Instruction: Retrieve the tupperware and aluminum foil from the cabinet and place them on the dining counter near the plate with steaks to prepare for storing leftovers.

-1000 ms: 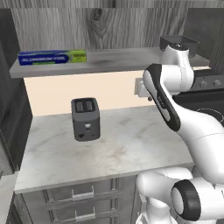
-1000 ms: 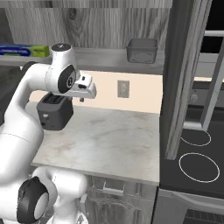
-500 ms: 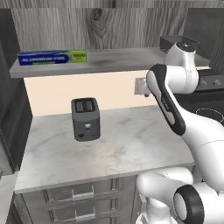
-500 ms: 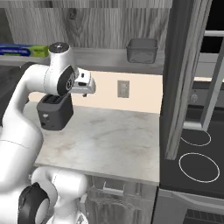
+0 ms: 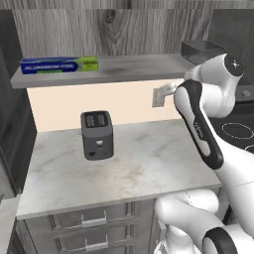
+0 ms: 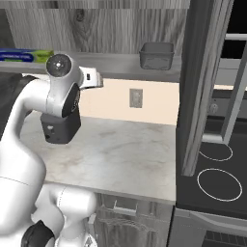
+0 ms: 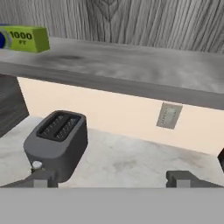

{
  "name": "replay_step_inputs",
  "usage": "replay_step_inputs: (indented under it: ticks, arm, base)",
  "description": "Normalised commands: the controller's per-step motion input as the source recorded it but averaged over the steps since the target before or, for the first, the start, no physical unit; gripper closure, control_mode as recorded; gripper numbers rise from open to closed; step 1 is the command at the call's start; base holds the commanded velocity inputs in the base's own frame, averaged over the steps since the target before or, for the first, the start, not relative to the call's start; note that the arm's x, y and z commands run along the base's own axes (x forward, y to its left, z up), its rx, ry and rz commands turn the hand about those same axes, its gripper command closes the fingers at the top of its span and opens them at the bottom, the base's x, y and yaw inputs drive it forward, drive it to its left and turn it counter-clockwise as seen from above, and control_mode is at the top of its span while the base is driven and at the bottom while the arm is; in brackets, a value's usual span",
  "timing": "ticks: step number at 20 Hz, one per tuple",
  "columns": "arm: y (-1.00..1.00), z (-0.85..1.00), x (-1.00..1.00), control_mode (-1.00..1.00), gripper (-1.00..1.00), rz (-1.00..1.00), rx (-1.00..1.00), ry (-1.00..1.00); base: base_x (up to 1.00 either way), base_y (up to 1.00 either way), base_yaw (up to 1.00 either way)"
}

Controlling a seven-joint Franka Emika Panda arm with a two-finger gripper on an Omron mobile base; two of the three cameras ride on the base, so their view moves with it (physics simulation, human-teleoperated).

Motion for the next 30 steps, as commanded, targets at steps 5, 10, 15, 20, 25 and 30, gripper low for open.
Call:
replay_step_inputs:
  ticks: [5,10,15,20,25,30]
  arm:
    - [0.36,0.52,0.17,-1.00,-1.00,0.07,0.01,-0.28]
    - [0.52,0.36,0.28,-1.00,-1.00,0.05,0.00,-0.04]
    - [0.36,0.22,0.42,-1.00,-1.00,0.08,0.00,0.02]
    - [0.34,0.10,0.27,-1.00,-1.00,0.05,0.00,0.06]
    - [0.44,0.00,0.29,-1.00,-1.00,0.05,-0.02,0.01]
    - [0.48,0.00,0.28,-1.00,-1.00,0.07,-0.01,0.00]
  base:
    - [0.00,0.00,0.00]
    - [0.00,0.00,0.00]
    - [0.00,0.00,0.00]
    - [0.00,0.00,0.00]
    - [0.00,0.00,0.00]
    - [0.00,0.00,0.00]
